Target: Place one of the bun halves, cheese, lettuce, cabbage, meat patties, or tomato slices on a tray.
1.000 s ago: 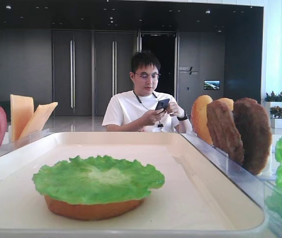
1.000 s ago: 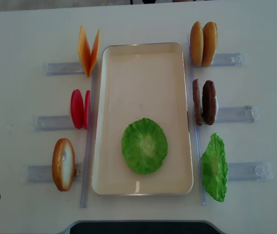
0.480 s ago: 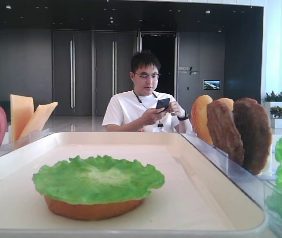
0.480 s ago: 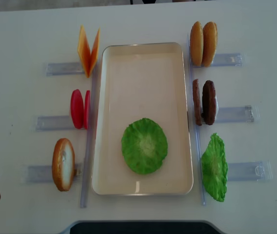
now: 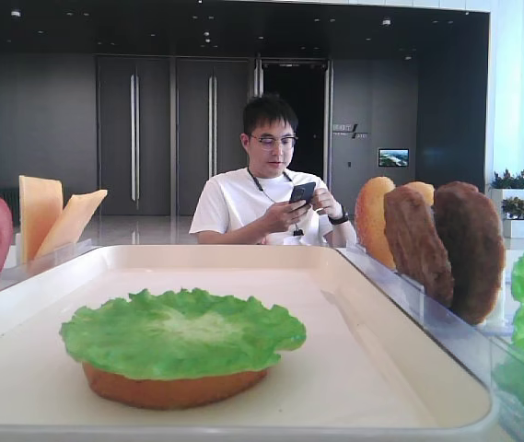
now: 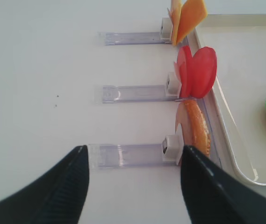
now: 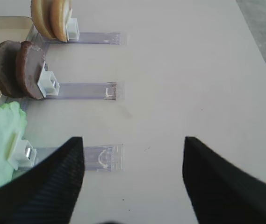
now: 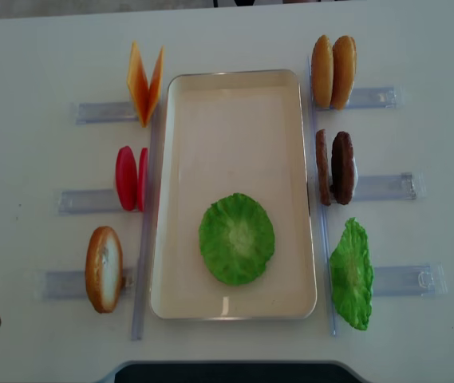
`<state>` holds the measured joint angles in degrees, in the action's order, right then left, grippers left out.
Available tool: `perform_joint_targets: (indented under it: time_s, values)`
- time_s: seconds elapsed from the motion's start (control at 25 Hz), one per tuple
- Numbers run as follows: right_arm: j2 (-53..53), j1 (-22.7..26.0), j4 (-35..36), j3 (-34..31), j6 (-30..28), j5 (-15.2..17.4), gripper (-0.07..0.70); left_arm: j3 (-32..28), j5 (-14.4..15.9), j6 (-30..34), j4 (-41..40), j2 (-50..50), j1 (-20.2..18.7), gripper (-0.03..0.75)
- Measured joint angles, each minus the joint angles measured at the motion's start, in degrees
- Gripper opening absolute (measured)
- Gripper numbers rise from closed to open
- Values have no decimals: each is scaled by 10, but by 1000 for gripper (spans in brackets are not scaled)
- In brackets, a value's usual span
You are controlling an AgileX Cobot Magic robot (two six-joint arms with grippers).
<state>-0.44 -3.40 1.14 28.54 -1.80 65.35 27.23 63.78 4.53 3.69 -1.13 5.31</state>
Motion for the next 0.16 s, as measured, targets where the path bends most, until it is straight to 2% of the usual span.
perform_joint_targets:
  time_s: [0.16]
  values:
    - [0, 0, 0, 0, 0, 0, 464, 0, 0, 0, 0, 0, 0, 471]
